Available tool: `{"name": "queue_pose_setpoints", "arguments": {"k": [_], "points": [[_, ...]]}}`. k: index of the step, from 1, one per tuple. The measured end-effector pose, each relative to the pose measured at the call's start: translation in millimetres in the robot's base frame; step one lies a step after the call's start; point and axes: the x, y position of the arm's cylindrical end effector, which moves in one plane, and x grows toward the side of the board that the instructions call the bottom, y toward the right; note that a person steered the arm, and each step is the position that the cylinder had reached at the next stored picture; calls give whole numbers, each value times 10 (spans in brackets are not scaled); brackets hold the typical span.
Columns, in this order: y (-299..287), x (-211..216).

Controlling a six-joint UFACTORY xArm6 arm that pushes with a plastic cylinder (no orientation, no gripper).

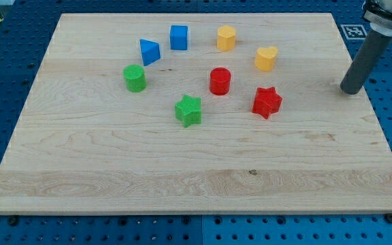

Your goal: Push the red star closer to the green star

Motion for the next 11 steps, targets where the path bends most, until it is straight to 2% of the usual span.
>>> {"name": "queue_pose_setpoints", "arguments": {"k": [1, 2, 3, 5, 9, 11], "points": [[5, 0], [52, 271], [-195, 384], [-334, 460], [-1549, 368], [-2390, 368]]}}
